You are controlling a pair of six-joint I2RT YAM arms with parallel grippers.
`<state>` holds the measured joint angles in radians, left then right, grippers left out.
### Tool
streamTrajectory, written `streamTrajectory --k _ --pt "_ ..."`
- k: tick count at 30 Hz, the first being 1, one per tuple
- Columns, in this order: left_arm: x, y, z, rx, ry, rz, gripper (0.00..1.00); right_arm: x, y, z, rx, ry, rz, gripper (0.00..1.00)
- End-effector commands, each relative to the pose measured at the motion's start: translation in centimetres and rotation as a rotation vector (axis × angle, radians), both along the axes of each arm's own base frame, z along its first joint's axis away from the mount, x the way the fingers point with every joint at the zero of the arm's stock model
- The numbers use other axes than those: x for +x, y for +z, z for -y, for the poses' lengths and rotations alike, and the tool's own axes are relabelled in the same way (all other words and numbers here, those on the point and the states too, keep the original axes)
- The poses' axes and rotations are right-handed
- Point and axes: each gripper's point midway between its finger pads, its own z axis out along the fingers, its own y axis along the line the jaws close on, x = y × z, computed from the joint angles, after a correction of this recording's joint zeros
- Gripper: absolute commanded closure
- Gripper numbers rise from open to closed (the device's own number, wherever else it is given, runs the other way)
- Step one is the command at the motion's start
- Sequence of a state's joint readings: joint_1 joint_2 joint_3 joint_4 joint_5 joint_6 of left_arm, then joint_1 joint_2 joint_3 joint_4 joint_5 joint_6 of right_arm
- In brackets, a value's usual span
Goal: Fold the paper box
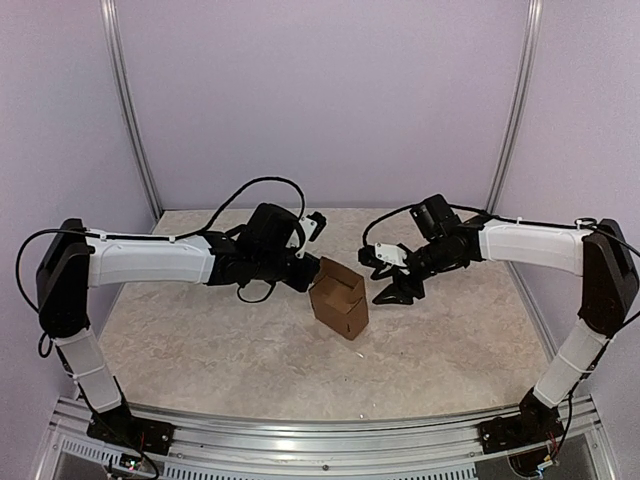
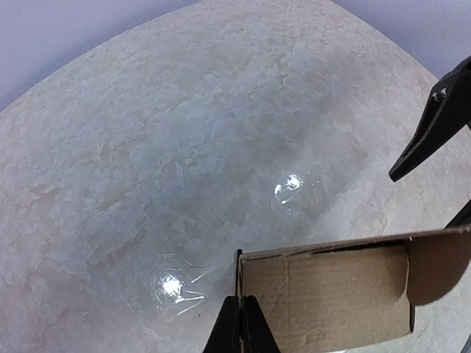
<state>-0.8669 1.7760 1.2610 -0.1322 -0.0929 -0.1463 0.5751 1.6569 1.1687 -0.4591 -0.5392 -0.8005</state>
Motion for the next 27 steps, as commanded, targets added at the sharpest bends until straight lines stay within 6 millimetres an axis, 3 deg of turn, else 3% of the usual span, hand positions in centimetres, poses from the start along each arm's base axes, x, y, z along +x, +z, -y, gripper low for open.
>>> streamTrajectory --k 1,4,7,12,19,25,27 --pt "0.0 -1.2 0.0 0.002 -0.001 -0.048 1.0 0.3 0.5 -0.2 -0.02 -0.003 0.021 0.39" --pt "-0.1 -1.2 0.1 -0.016 0.001 -0.063 1.0 0.5 1.5 -0.3 -0.007 -0.058 -0.019 0.36" --pt "-0.3 -1.0 0.3 -0.033 -0.001 -0.076 1.0 -0.5 2.9 -0.7 0.031 -0.065 -0.101 0.28" --pt "-0.6 -0.9 0.2 -0.023 -0.016 -0.063 0.99 -2.2 5.1 -1.0 0.097 -0.075 -0.179 0.26" --pt "-0.3 -0.7 -0.7 0.029 -0.019 -0.026 0.91 -4.5 3.7 -0.4 0.012 -0.047 -0.183 0.26" --pt "-1.6 -0.8 -1.1 0.023 -0.077 -0.009 0.61 -6.4 2.3 -0.6 0.003 -0.029 -0.19 0.27" --pt "-2.1 -0.8 -1.7 -0.013 -0.081 0.002 0.47 -6.7 2.3 -1.0 0.019 -0.022 -0.18 0.27"
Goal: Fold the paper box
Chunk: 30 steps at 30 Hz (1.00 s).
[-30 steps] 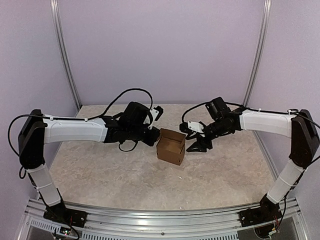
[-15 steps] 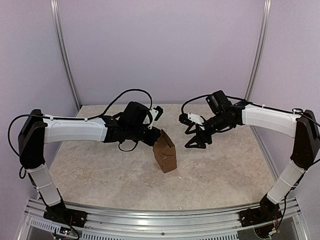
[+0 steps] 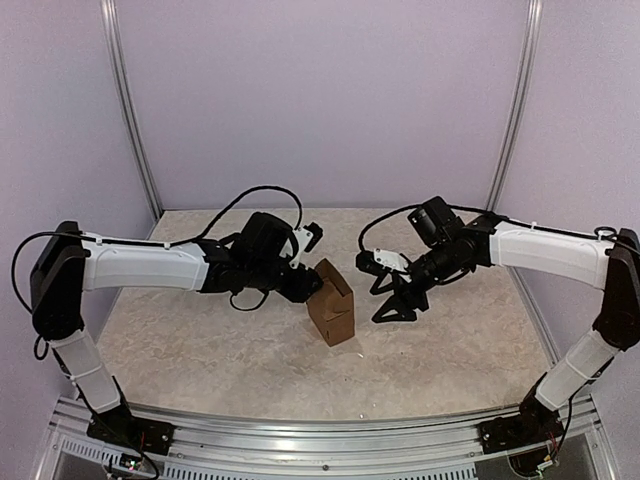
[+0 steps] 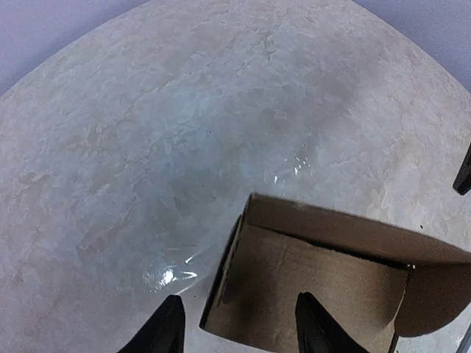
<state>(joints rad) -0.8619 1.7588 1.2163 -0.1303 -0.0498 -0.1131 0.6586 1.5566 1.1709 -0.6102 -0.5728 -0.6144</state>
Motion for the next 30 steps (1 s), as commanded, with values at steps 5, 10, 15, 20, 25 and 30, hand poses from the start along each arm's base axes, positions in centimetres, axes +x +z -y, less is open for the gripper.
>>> streamTrajectory --k 5,10,15,20,25,30 --pt "-1.4 0.3 -1.7 -0.179 -0.091 -0.02 0.36 -0.8 -1.9 -1.1 -0.035 0.009 0.066 0.27" --pt "-3.1 0.0 -1.2 -0.226 -0.241 -0.003 0.33 0.9 -3.2 -1.9 -0.007 -0.05 0.107 0.27" --pt "-3.3 -1.4 -1.3 -0.263 -0.298 -0.026 0.33 1.9 -3.7 -2.6 0.026 -0.079 0.135 0.29" --pt "-3.2 -0.9 -1.9 -0.352 -0.341 -0.019 0.32 1.8 -4.6 -2.9 0.024 -0.064 0.116 0.3" --pt "-2.4 -1.4 -1.4 -0.337 -0.37 0.001 0.31 1.4 -5.2 -2.8 0.025 -0.041 0.121 0.32" --pt "-2.3 -2.0 0.0 -0.339 -0.44 -0.027 0.3 0.4 -5.3 -2.8 0.044 0.002 0.108 0.31"
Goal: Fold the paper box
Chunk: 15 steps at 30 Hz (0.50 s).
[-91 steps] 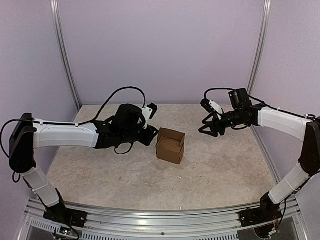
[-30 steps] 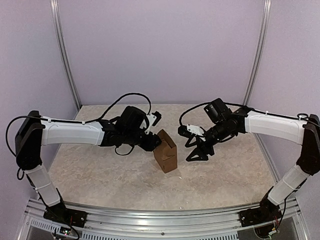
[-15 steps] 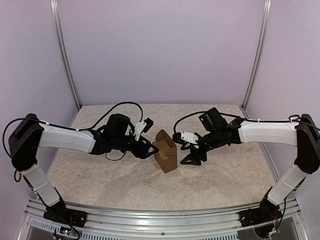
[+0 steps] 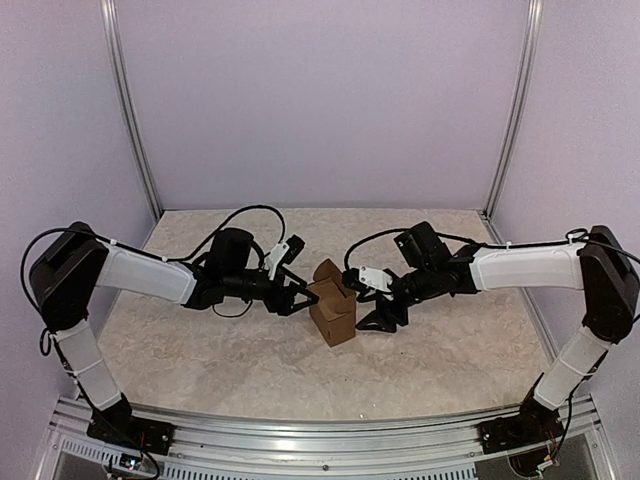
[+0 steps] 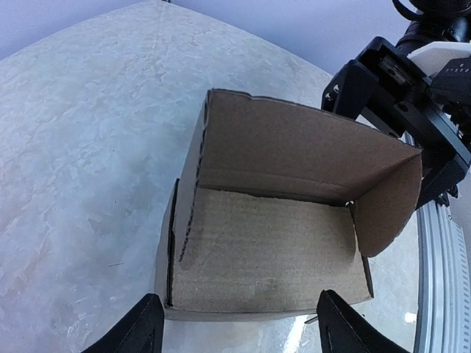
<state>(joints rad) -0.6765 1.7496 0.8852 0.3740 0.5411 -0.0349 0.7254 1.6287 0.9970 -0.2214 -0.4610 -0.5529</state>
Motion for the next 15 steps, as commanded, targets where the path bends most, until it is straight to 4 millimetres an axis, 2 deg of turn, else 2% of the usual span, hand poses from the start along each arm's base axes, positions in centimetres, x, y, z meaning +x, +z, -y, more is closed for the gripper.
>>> streamTrajectory --k 1,4,10,15 --pt "0.0 0.0 1.6 -0.021 -0.1 0.022 0.3 -1.1 -0.5 -0.3 0.015 0.051 -0.013 0.31" --pt "-0.6 -0.6 1.8 -0.028 -0.127 -0.005 0.3 -1.2 -0.6 -0.2 0.006 0.057 -0.016 0.31" --pt "-2.8 -0.3 2.1 -0.032 -0.16 -0.005 0.31 -1.4 -0.8 0.6 -0.014 0.059 0.012 0.31" --pt "-5.4 -0.4 3.8 -0.02 -0.208 -0.021 0.32 -0.8 -1.1 1.5 -0.04 0.03 0.041 0.31"
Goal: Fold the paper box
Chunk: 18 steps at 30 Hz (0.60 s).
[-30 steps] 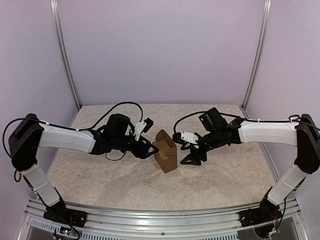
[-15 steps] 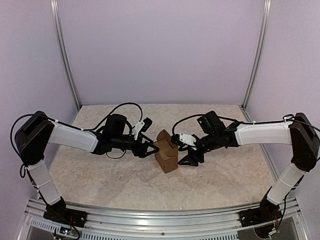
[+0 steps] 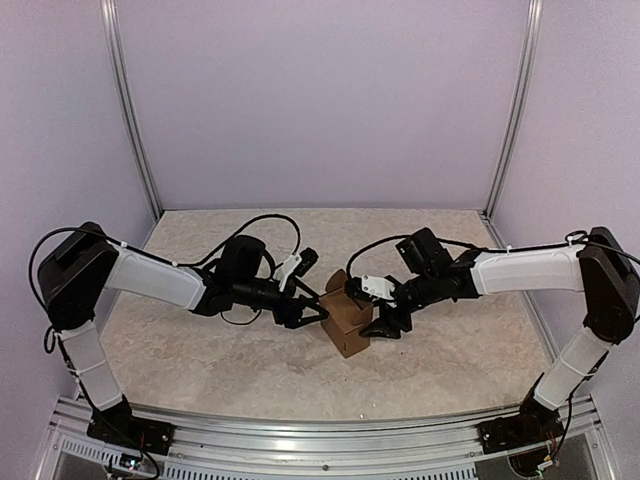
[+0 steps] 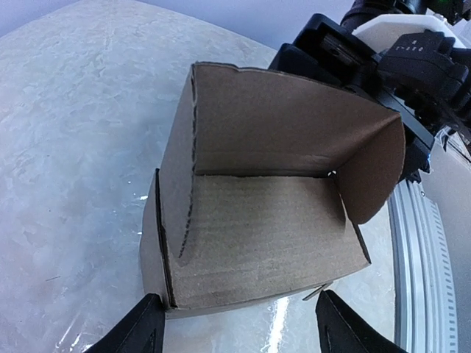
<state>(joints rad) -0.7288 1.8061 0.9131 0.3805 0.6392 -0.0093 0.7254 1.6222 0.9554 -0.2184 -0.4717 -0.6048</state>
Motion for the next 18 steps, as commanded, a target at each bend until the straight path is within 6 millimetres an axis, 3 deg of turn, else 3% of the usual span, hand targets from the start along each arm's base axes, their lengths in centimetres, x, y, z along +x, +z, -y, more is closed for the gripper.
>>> streamTrajectory --k 1,11,18 --pt "-3.0 0.2 1.6 0.005 -0.059 -0.006 0.32 0.3 0.1 1.1 -0.022 -0.016 0.038 0.31" --pt "-7.9 -1.9 2.5 0.084 -0.075 -0.055 0.34 -0.7 -1.2 5.0 -0.078 0.063 0.037 0.29" --pt "-9.2 -3.2 1.6 0.154 -0.027 -0.08 0.35 -1.5 -0.8 6.3 -0.072 0.089 0.048 0.29"
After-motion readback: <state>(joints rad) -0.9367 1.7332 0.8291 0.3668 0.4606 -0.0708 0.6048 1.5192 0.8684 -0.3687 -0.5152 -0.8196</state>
